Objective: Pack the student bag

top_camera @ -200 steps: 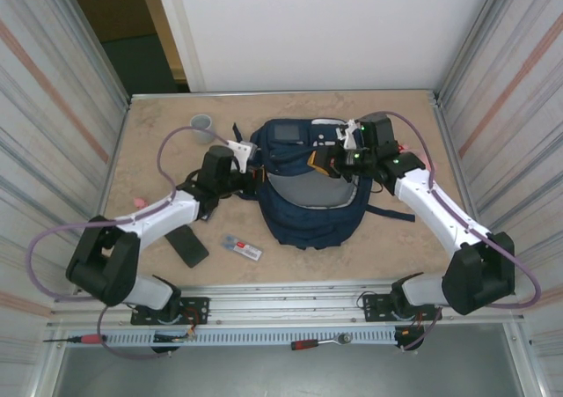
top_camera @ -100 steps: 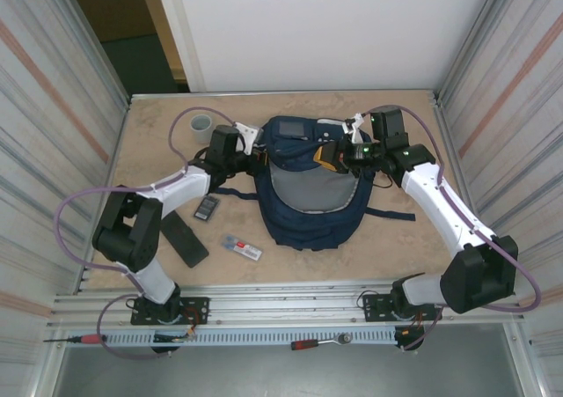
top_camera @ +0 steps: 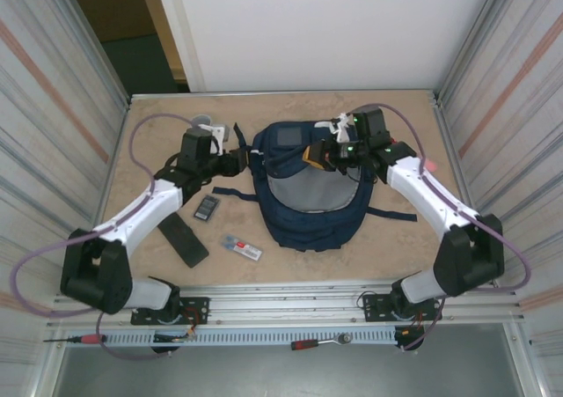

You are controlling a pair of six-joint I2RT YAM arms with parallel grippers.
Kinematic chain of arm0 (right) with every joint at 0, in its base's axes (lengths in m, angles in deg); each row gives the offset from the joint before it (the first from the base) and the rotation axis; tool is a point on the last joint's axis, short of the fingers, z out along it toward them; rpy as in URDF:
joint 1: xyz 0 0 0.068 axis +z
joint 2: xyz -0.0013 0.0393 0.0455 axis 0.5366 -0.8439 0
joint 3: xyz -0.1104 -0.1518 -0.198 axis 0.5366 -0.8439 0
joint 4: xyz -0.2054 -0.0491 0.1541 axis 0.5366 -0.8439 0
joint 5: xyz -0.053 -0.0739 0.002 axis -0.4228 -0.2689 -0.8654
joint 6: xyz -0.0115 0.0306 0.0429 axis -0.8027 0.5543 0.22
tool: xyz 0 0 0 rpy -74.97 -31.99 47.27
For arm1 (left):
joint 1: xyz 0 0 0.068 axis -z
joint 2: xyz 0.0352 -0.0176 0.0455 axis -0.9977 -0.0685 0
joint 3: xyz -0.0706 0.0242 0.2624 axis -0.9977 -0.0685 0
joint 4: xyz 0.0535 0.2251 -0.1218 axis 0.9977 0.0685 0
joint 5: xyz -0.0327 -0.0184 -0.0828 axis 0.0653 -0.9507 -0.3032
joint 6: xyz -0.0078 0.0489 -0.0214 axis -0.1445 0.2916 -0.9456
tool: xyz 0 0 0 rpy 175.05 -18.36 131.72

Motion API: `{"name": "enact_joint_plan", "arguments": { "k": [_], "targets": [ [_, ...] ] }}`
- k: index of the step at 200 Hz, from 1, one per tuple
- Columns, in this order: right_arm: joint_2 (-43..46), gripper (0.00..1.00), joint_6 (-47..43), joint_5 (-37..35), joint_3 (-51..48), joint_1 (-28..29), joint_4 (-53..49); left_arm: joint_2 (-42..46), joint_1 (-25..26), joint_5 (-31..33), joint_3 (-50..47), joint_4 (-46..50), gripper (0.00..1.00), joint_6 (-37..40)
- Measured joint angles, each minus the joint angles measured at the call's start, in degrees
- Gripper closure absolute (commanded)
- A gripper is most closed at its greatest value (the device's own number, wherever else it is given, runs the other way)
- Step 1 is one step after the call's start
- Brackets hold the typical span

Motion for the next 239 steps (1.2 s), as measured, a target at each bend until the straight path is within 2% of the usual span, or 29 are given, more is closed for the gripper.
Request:
{"name": "enact_joint_plan", "arguments": {
  "k": [47,86,111,143,181,239],
  "targets": [
    [-5.29,1.00,-1.62,0.24,0.96,1.20,1.68,4.74,-1.70,2.27,-2.54,13.00,0.37,-6.08],
    [-5.29,1.00,-2.12,0.20,0.96,1.20,2.12,11.10,-3.13,6.97,-7.19,24.85,0.36,-19.93],
    [-5.29,1.00,-2.29,0.17,0.96,1.27,2.14,13.31,-3.41,11.82,-7.30,33.53,0.21,-28.30],
    [-5.29,1.00,-2.91,0.00,0.96,1.62,2.14,13.29,-4.98,16.92,-7.32,44.39,0.11,-37.00],
    [-5.29,1.00,-2.93,-0.33,0.96,2.10,2.27,11.93,-9.68,16.87,-11.37,48.43,0.04,-40.65],
    [-5.35,1.00,-2.97,-0.50,0.96,2.43,2.32,7.10,-9.86,13.81,-13.94,45.46,0.01,-40.24]
  ]
}}
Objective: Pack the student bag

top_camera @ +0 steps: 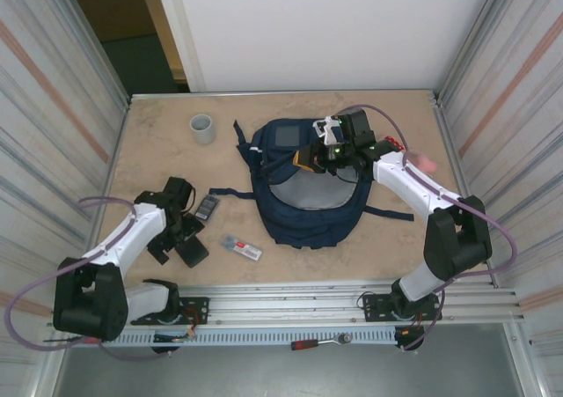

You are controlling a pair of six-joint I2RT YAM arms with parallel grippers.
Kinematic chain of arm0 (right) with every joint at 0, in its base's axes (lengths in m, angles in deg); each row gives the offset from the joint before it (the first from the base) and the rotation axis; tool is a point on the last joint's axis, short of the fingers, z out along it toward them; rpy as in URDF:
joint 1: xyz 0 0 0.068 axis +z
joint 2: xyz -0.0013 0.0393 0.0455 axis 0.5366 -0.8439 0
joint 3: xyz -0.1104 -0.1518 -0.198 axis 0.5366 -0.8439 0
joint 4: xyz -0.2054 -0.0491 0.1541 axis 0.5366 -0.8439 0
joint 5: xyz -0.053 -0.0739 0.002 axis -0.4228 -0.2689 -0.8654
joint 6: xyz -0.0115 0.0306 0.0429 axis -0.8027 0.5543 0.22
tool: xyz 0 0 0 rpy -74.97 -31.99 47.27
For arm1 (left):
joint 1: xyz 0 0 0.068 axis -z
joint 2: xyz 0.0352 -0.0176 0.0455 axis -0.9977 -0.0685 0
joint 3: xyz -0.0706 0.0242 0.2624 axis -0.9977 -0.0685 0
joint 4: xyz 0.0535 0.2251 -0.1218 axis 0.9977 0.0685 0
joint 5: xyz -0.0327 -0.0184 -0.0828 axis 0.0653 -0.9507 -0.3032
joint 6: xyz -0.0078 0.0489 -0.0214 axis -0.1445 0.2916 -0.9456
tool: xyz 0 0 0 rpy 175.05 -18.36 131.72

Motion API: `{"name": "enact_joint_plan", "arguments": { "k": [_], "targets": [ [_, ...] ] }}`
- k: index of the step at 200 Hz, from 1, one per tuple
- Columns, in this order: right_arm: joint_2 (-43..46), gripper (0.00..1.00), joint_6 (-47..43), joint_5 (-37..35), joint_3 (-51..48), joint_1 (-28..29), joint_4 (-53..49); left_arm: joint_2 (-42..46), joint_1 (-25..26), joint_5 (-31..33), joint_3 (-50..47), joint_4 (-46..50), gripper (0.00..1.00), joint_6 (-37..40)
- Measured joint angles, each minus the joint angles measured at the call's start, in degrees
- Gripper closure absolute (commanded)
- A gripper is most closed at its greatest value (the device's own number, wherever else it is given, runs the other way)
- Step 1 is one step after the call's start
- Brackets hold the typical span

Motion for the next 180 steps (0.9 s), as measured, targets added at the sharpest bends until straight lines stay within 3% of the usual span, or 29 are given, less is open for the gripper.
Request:
{"name": "enact_joint_plan", "arguments": {
  "k": [26,77,100,137,158,180],
  "targets": [
    [-0.11,1.00,-0.11,0.07,0.00,0.00,0.00,-3.39,0.00,-1.49,-0.28,-3.43,0.03,0.72],
    [-0.20,1.00,-0.13,0.07,0.00,0.00,0.00,-8.79,0.00,-2.78,-0.92,-7.58,0.33,2.34],
    [-0.20,1.00,-0.13,0.07,0.00,0.00,-0.02,-7.82,0.00,-2.97,-1.07,-7.74,0.42,2.34],
    [-0.20,1.00,-0.13,0.04,0.00,0.00,0.00,-0.85,0.33,-3.41,-1.16,-5.66,0.46,1.97],
    [-0.20,1.00,-0.11,-0.13,0.00,0.00,0.02,5.79,3.58,-3.63,0.59,-3.30,0.51,0.42],
    [-0.20,1.00,-0.09,-0.11,0.00,-0.09,0.42,10.08,11.26,-4.07,4.63,-3.93,0.51,-0.17]
  ]
}}
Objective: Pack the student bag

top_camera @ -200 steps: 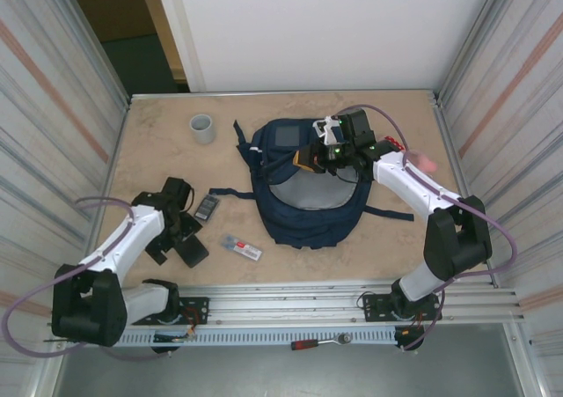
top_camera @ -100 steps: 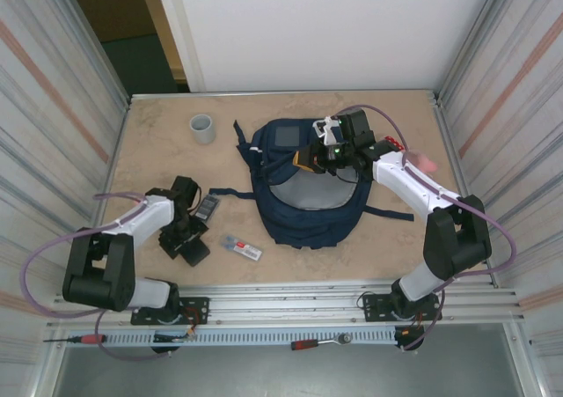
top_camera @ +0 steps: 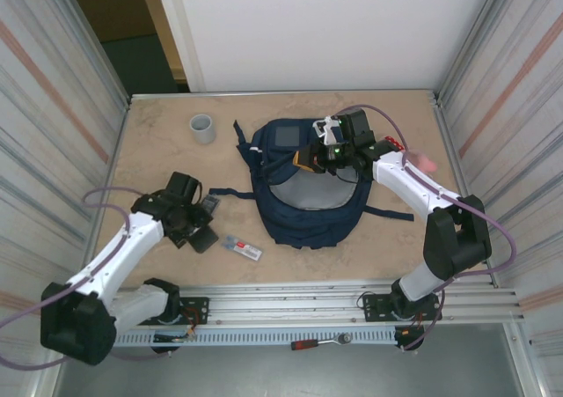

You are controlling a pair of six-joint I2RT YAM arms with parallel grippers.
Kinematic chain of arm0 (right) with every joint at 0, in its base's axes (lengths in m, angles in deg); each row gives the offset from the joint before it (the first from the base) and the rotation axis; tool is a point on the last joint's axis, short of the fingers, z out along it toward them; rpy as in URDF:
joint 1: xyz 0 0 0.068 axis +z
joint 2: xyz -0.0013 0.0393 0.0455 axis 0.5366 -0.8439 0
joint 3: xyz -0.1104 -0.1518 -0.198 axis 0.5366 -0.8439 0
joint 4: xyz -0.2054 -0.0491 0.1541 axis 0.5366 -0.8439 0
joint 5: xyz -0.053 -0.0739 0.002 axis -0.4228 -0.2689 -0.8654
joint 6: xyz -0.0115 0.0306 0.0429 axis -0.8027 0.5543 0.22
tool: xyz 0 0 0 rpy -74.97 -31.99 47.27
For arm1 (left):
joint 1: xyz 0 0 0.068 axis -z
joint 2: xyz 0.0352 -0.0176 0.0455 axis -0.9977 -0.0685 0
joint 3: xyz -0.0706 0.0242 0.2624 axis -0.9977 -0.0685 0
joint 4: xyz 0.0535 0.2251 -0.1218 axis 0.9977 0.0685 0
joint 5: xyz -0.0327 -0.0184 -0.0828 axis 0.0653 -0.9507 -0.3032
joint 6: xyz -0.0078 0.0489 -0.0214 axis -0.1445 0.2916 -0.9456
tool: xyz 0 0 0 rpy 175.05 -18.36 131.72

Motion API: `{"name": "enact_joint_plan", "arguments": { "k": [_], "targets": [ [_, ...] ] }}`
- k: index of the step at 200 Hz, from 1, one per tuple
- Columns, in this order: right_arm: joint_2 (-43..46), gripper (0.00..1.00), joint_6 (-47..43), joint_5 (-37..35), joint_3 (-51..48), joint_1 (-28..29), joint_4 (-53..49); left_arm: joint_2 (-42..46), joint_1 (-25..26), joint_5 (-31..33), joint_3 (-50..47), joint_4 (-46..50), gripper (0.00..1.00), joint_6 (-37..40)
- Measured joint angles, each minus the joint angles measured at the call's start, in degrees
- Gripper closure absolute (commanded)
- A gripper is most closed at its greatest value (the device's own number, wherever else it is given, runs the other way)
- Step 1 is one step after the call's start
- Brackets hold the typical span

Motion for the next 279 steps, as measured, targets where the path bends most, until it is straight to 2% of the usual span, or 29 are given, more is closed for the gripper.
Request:
{"name": "enact_joint_plan", "arguments": {
  "k": [25,53,77,107,130,162,196,230,261,279],
  "targets": [
    [0.00,1.00,0.00,0.20,0.00,-0.28,0.15,0.22,10.80,0.48,4.76,-3.72,0.53,6.23],
    [0.00,1.00,0.00,0.74,0.15,-0.72,0.50,-1.40,18.91,-1.01,7.21,-8.81,0.59,21.33],
    [0.00,1.00,0.00,1.29,0.79,-0.90,0.46,-4.68,21.16,-6.47,8.98,-11.28,0.62,36.83],
    [0.00,1.00,-0.02,2.16,1.27,-1.27,0.39,-11.06,24.22,-12.24,13.81,-11.47,0.61,60.04],
    [0.00,1.00,-0.04,2.38,2.05,-1.27,-0.26,-15.89,26.64,-12.48,18.71,-10.60,0.61,76.46],
    [0.00,1.00,-0.07,2.58,2.62,-1.27,-0.96,-19.96,27.17,-9.84,23.76,-12.13,0.61,92.72],
    [0.04,1.00,-0.22,2.82,2.62,-1.27,-1.14,-24.04,27.17,-5.99,26.77,-16.09,0.62,104.69],
    [0.09,0.99,-0.26,3.06,2.75,-1.49,-1.40,-31.43,27.56,-5.01,30.75,-16.33,0.60,111.34],
    [0.09,0.99,-0.68,2.80,2.75,-1.49,-1.81,-36.09,27.98,-3.82,33.14,-16.33,0.50,113.70],
    [0.09,0.99,-1.22,2.40,2.75,-1.49,-2.05,-37.31,27.98,-3.74,33.70,-16.39,0.38,113.74]
  ]
}}
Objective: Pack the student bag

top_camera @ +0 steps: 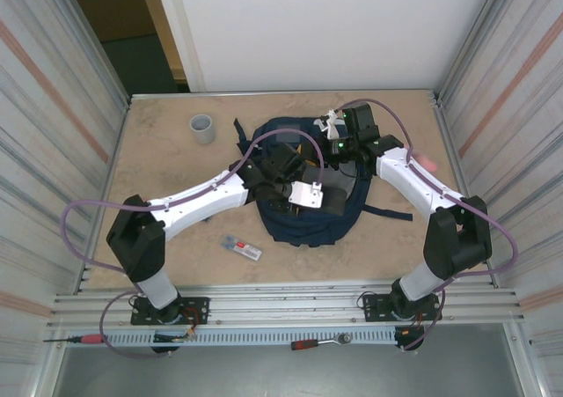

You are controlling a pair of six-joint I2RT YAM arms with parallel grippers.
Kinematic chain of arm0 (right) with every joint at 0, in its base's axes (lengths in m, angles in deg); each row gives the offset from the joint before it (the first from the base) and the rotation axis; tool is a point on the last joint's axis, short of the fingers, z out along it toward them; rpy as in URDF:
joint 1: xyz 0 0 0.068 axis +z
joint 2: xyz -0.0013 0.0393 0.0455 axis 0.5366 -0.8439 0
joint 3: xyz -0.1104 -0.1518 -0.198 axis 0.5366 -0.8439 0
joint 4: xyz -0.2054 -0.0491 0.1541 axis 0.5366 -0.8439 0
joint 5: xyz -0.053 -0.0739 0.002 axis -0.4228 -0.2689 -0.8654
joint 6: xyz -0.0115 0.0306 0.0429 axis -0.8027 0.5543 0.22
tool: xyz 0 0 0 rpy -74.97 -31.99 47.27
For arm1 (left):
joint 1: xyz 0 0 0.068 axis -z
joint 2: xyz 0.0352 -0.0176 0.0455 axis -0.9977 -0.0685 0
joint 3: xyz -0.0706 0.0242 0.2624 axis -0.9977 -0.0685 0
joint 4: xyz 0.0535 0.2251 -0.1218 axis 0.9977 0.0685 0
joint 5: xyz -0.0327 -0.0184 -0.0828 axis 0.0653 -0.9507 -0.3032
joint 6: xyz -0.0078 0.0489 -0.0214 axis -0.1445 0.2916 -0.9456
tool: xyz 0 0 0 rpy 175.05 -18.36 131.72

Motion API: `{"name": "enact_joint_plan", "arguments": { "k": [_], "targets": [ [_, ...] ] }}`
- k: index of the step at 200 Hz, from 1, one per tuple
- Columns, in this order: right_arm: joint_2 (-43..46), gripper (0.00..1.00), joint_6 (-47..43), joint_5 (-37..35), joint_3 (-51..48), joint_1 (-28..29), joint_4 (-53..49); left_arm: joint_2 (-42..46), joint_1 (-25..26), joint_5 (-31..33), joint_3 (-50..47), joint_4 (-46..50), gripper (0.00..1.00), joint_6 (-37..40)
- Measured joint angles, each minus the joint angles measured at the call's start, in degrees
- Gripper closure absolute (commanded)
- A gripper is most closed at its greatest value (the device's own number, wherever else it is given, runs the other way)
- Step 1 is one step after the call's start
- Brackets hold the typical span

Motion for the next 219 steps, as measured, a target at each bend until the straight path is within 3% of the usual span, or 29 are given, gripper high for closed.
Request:
{"name": "enact_joint_plan", "arguments": {
  "k": [64,95,124,172,219],
  "targets": [
    [0.02,0.99,-0.33,-0.07,0.33,0.00,0.37,3.15,-2.19,-4.76,-4.04,-5.27,0.17,-6.29],
    [0.02,0.99,-0.33,-0.09,1.03,0.00,1.36,4.72,-3.48,-6.38,-5.57,-8.13,0.16,-8.63],
    [0.20,0.99,-0.33,-0.17,1.03,0.00,1.46,4.74,-3.63,-6.69,-5.62,-9.09,0.23,-9.84],
    [0.37,0.99,-0.33,-0.46,1.03,0.00,1.40,5.44,-3.76,-8.33,-6.91,-10.84,0.13,-12.22],
    [1.01,0.99,-0.33,-0.26,1.03,0.02,0.50,14.40,-5.79,-8.83,-15.06,-17.70,0.01,-16.63]
  ]
}}
